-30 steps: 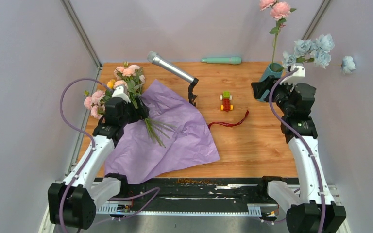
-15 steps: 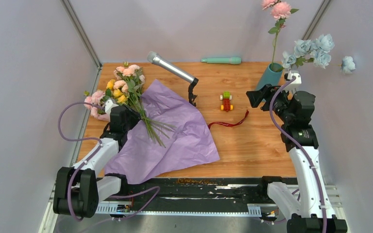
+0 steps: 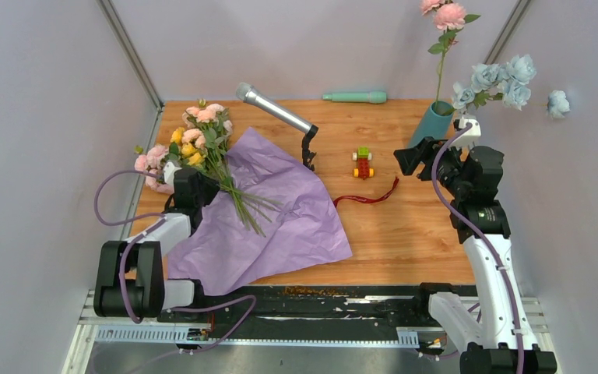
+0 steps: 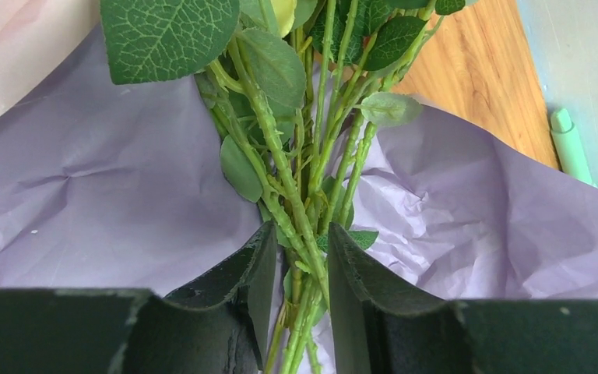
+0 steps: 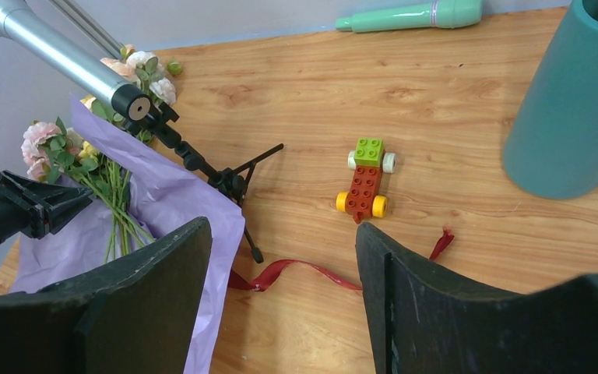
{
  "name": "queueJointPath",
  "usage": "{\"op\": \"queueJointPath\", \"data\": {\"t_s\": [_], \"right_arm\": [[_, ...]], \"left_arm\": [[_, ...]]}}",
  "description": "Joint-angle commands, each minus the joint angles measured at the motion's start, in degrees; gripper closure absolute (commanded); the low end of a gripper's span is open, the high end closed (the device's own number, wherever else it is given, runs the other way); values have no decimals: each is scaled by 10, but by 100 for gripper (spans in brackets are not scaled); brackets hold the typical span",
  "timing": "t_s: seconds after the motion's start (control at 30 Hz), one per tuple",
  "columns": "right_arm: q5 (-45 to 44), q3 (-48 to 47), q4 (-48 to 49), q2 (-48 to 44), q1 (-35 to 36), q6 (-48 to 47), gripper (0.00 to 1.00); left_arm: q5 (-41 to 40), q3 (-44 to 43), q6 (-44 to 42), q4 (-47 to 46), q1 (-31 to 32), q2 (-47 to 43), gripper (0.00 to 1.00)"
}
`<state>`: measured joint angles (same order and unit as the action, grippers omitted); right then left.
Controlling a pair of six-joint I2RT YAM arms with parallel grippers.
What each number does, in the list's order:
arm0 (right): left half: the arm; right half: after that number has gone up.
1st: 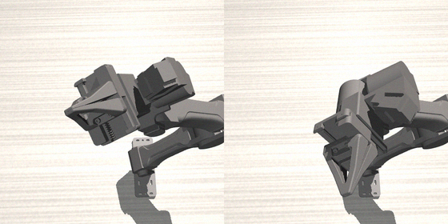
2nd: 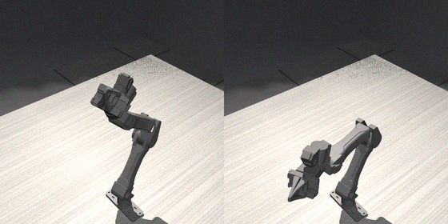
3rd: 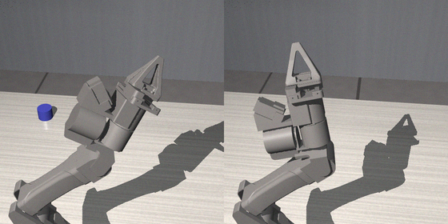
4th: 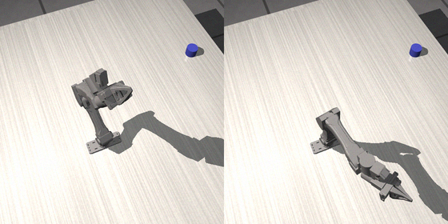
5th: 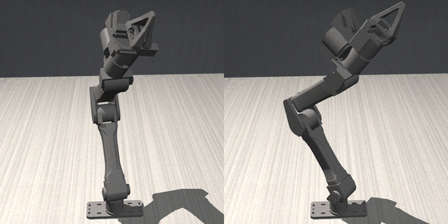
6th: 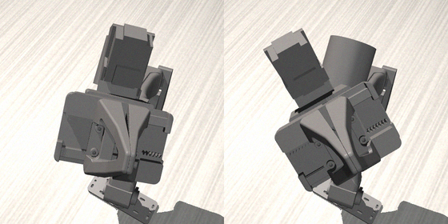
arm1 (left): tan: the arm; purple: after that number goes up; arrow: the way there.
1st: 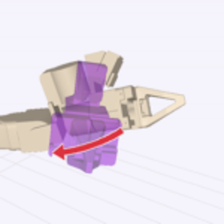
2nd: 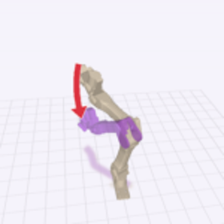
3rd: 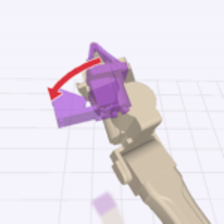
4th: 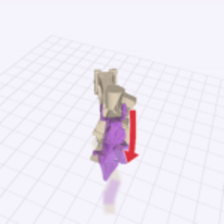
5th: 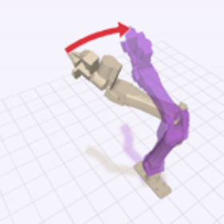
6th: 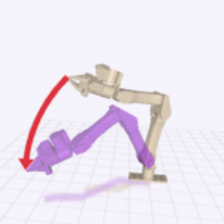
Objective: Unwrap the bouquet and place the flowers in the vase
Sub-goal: Pick up the fake flower from the wrapping paper.
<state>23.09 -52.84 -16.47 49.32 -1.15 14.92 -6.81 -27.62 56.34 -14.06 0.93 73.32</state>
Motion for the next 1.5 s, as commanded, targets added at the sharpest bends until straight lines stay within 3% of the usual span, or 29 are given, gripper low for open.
{"op": "queueJointPath", "data": {"t_s": [0.0,0.27,1.47], "right_arm": [[1,-12,2,-1,2,-8,31],[1,-12,1,2,2,-12,31],[10,-13,-2,17,2,-17,31]], "left_arm": [[14,-7,19,-39,-7,18,65],[30,-10,15,-61,-26,45,70],[78,-43,30,-112,-27,122,75]]}}
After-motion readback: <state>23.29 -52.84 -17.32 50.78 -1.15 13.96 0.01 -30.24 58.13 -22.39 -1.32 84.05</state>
